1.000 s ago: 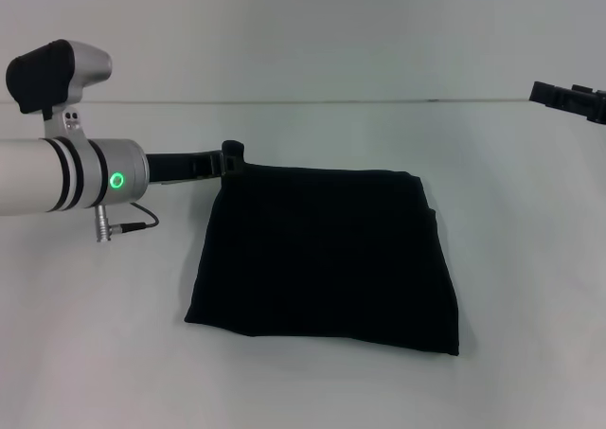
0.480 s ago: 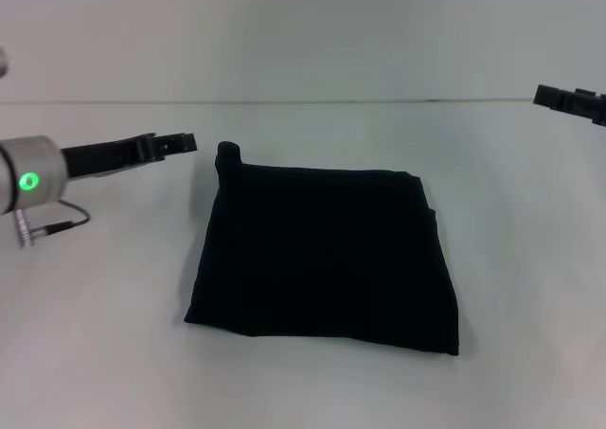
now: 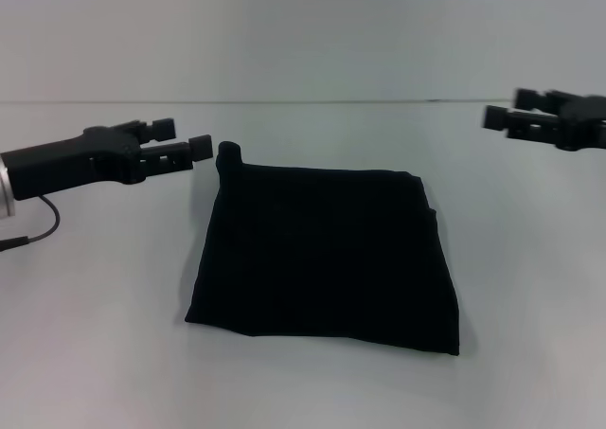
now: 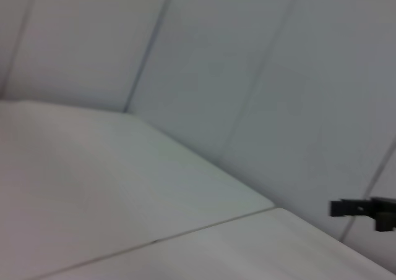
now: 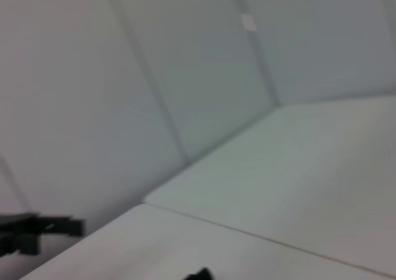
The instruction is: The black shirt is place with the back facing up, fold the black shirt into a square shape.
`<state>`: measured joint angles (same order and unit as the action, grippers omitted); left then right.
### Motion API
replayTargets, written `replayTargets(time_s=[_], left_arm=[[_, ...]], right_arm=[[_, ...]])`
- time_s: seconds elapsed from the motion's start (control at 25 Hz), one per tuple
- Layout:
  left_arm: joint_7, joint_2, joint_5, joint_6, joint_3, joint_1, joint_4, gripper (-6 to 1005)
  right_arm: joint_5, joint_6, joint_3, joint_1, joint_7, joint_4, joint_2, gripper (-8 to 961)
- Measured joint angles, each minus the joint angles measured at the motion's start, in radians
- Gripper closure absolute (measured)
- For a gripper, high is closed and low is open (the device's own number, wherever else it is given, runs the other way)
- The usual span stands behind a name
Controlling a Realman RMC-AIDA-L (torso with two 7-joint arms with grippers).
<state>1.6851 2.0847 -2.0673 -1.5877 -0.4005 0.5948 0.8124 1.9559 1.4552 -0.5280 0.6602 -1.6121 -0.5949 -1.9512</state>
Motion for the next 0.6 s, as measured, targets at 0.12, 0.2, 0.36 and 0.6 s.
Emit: replayTargets(time_s=[0.12, 0.2, 0.36, 0.6], left_arm=[[-0.061, -0.005, 0.002, -0.02, -0.018, 0.015, -0.001, 92], [-0.087, -0.007, -0.007, -0.017, -0.051, 0.028, 0.0, 94], [-0.101, -0.015, -0.071, -0.014, -0.11, 0.061, 0.017, 96], [-0.101, -0.016, -0.135, -0.023, -0.197, 0.079, 0.036, 96]], right_arm=[[0.014, 0.02, -0.033, 0.034, 0.046, -0.003, -0.013, 23], [0.035, 0.015, -0.093, 0.055, 0.051, -0.013, -0.016, 23], [0.067, 0.009, -0.196, 0.073, 0.03, -0.073, -0.024, 23], [0.087, 0.045, -0.279, 0.063, -0.024, -0.155, -0.026, 23]])
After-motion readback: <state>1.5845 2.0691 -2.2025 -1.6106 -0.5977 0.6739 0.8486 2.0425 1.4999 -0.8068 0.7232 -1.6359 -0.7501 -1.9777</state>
